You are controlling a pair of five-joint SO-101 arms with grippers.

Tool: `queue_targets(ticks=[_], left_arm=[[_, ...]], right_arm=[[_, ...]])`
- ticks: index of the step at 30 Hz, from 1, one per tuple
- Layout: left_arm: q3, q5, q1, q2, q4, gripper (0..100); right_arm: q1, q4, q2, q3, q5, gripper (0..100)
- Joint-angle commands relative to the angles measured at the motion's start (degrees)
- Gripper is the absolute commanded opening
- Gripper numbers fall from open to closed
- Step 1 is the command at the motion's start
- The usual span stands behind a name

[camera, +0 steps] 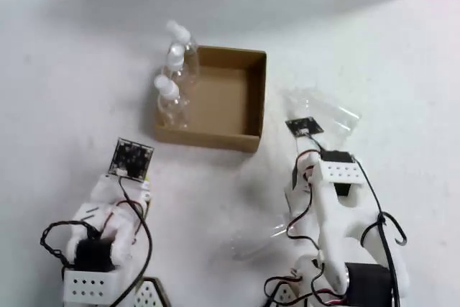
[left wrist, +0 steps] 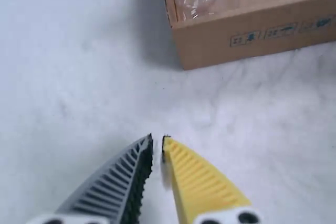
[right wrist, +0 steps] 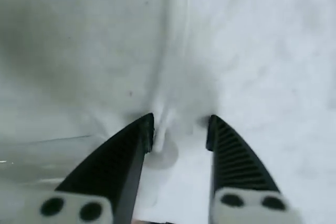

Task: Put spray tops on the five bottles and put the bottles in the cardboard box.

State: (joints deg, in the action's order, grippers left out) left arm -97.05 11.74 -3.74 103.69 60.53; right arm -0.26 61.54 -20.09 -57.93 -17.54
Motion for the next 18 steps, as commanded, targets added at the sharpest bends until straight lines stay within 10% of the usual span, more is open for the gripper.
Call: queue_targets(ticks=[1,18], left_arm=[[0.09,0.70,-0.31,1.01,-0.35,4],[0.09,0.70,-0.40,1.01,-0.35,4]], right_arm=[[-0.75,-0.57,-0.04,0.35,-1.93,1.2],[2.95,13.67,-0.57,16.35,-19.16,1.5]])
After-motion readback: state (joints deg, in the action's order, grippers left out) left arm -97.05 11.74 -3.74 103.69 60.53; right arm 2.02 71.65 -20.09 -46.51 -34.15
